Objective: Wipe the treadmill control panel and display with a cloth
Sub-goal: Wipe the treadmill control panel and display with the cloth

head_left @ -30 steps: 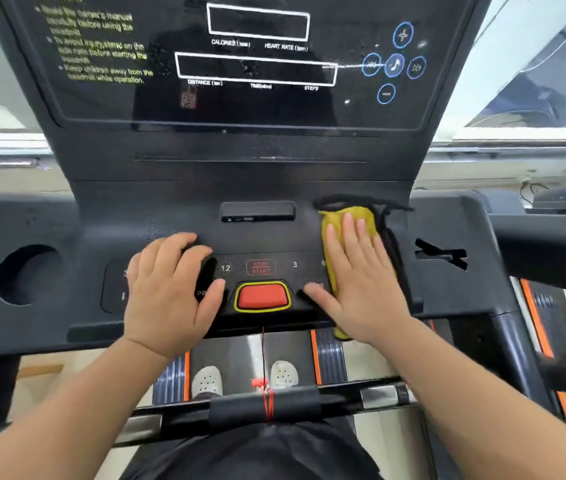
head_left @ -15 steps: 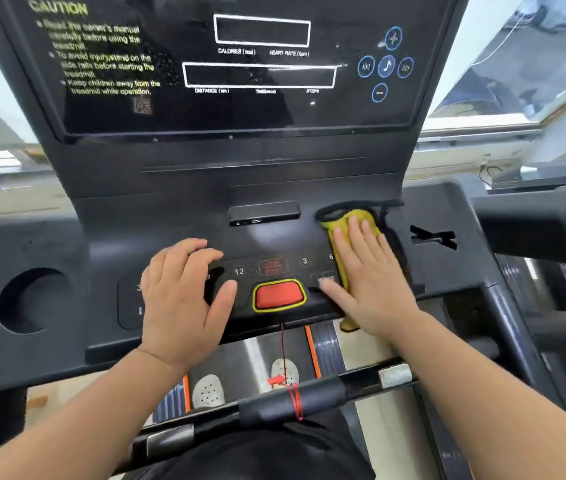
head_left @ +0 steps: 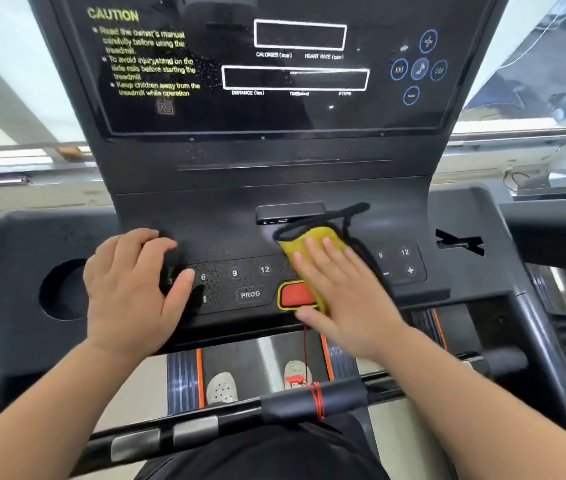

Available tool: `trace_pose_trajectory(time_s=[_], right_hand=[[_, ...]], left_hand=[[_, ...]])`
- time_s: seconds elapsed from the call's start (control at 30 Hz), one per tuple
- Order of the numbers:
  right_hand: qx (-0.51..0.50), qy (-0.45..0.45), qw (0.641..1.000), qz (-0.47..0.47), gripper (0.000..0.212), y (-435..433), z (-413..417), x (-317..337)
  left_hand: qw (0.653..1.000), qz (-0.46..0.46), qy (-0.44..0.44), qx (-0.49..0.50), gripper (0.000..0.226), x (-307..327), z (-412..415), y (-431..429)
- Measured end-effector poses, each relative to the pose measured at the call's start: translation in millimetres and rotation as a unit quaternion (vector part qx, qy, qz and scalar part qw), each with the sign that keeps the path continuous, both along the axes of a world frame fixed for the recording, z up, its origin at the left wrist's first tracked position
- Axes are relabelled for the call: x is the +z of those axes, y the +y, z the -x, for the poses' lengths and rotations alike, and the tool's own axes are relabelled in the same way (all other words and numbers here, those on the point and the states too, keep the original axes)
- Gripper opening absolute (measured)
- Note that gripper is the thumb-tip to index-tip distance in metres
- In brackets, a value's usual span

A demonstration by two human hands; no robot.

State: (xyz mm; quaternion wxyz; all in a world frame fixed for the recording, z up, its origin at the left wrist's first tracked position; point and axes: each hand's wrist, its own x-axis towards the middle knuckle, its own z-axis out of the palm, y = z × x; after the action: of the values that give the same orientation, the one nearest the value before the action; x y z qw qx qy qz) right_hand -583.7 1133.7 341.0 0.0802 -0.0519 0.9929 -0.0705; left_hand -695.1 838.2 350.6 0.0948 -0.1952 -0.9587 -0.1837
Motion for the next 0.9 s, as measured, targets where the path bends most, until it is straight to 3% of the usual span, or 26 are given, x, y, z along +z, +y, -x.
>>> trace_pose_trajectory(time_s=[0.07,0.2,0.27,0.4,0.63,0.8,0.9], right_hand=[[-0.083,0.005,0.997,-0.007,0.090,26,-3,1],[-0.214,-0.016,0.977,-0.007,0.107,11,7,7],[-0.196,-0.029,0.980,-0.001,0.113,-14,14,11],[-0.061,-0.074,0.995,0.006,0.112,-66,19,22],[0.109,-0.093,0.990,0.001,0.095,-132,36,26],[0.030,-0.028,0.994,-0.097,0.091,-103,49,16],[-0.038,-0.022,0.997,-0.065,0.101,-132,59,10]], left_hand=[[1.000,0.010,-0.010,0.001,0.051,-1,4,-7],[0.999,0.019,-0.032,-0.008,0.055,-8,8,-22],[0.999,0.021,-0.039,-0.020,0.056,-11,7,-29],[0.997,0.048,-0.013,-0.063,0.057,-13,6,-45],[0.994,0.074,-0.006,-0.075,0.061,-13,15,-72],[0.989,0.128,-0.036,-0.069,0.066,-13,40,-86],[0.986,0.138,-0.050,-0.074,0.069,-16,46,-86]])
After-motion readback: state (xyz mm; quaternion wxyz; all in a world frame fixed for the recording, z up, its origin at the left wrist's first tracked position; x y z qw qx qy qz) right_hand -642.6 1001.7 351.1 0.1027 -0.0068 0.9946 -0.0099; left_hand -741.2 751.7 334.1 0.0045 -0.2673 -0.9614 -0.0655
